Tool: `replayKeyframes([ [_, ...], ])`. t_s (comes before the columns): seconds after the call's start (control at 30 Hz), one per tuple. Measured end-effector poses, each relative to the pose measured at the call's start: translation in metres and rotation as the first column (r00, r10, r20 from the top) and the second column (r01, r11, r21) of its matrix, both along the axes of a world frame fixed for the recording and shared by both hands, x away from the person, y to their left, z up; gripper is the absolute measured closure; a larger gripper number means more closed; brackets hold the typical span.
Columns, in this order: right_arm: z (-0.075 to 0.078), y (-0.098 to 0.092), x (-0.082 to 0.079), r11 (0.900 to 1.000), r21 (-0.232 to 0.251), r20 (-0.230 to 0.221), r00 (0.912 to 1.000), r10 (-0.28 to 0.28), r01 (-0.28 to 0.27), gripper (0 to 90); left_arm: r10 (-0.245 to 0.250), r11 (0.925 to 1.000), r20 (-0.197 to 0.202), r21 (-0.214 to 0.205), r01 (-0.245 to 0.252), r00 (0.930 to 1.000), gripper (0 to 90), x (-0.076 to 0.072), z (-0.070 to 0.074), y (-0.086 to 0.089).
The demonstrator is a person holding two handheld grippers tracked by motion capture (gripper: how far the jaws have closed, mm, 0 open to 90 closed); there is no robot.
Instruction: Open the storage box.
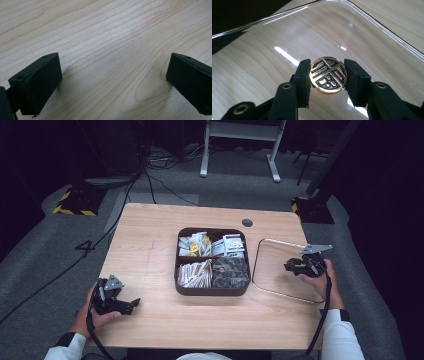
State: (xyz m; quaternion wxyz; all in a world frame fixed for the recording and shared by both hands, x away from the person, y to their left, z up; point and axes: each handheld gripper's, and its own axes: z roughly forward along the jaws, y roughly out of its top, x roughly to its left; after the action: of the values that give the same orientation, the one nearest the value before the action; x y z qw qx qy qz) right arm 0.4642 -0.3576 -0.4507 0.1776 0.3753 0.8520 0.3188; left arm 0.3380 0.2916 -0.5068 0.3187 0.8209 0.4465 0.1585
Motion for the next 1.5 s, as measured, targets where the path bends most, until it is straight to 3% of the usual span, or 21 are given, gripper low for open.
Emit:
replayKeyframes([
  [0.57, -0.019, 0.006, 0.008, 0.9988, -0.049, -0.044, 0.999, -0.007, 0.005, 58.7, 0.0, 1.0, 0.0, 0.0, 0.0, 1.0, 0.5, 0.0, 0.0, 0.0],
  [0.63, -0.024, 0.008, 0.01, 0.9976, -0.069, -0.066, 0.9977, -0.013, 0.008, 57.8, 0.0, 1.0, 0.0, 0.0, 0.0, 1.0, 0.5, 0.0, 0.0, 0.0],
  [0.7, -0.024, 0.008, 0.01, 0.9982, -0.06, -0.068, 0.9976, -0.011, 0.007, 55.5, 0.0, 1.0, 0.001, 0.0, 0.0, 1.0, 0.5, 0.0, 0.0, 0.0],
  [0.73, -0.019, 0.005, 0.01, 0.9998, 0.015, -0.045, 0.9989, -0.014, 0.015, 53.5, -0.001, 1.0, 0.0, 0.001, 0.001, 1.0, 0.5, 0.0, 0.0, 0.0],
  [0.77, -0.017, 0.004, 0.009, 0.9993, 0.028, -0.035, 0.9991, -0.022, 0.023, 52.3, -0.001, 1.0, 0.0, 0.001, 0.001, 1.0, 0.5, 0.0, 0.0, 0.0],
  [1.03, -0.015, 0.006, 0.009, 0.9989, 0.036, -0.026, 0.9993, -0.028, 0.029, 44.7, -0.003, 1.0, 0.0, 0.002, 0.003, 1.0, 0.4, 0.0, 0.0, 0.0],
  [1.1, -0.013, 0.007, 0.009, 0.9976, 0.055, -0.014, 0.9991, -0.041, 0.042, 36.5, -0.005, 1.0, 0.002, 0.004, 0.005, 1.0, 0.4, 0.001, 0.0, 0.0],
  [1.2, -0.009, 0.009, 0.008, 0.9963, 0.075, 0.001, 0.9991, -0.042, 0.042, 31.2, -0.008, 0.9999, 0.003, 0.006, 0.008, 1.0, 0.4, 0.001, 0.0, 0.0],
  [1.5, -0.001, 0.018, 0.005, 0.9937, 0.105, 0.037, 0.9984, -0.043, 0.039, 25.9, -0.004, 1.0, 0.0, 0.001, 0.004, 1.0, 0.4, 0.001, 0.0, 0.0],
])
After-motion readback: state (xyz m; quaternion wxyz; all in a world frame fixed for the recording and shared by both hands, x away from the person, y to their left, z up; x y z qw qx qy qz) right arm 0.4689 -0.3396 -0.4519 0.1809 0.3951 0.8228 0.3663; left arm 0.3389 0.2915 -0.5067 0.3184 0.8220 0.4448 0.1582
